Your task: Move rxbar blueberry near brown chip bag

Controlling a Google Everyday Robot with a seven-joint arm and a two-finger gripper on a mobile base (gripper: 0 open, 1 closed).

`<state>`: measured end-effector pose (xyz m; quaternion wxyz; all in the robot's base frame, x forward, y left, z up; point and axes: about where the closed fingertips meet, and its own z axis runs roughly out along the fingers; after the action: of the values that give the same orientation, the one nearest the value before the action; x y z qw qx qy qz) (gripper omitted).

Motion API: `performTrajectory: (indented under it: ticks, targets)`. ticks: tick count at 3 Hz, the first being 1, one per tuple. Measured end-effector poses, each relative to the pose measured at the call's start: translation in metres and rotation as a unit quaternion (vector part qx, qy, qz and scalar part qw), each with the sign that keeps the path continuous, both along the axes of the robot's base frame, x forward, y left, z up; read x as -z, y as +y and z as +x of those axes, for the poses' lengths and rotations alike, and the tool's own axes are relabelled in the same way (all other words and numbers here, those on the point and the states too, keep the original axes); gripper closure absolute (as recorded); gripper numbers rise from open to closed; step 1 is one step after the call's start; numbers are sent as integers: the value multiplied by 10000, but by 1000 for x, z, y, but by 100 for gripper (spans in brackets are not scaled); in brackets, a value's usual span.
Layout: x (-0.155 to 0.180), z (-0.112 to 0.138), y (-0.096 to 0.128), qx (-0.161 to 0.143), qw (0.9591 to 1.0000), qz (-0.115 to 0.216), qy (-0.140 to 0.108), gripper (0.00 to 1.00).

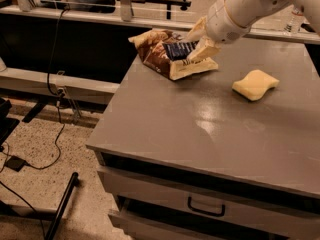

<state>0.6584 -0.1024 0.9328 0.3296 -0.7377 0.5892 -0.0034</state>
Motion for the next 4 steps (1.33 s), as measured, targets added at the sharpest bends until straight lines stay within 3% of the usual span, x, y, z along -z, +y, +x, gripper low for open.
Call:
performTrajectory:
  ticks: [1,3,4]
  targets:
    - [-4,27,8,78,9997,210,-83,82]
    - [2,79,25,153,9989,359,-267,20]
    - [9,81,28,33,9992,351,-196,0]
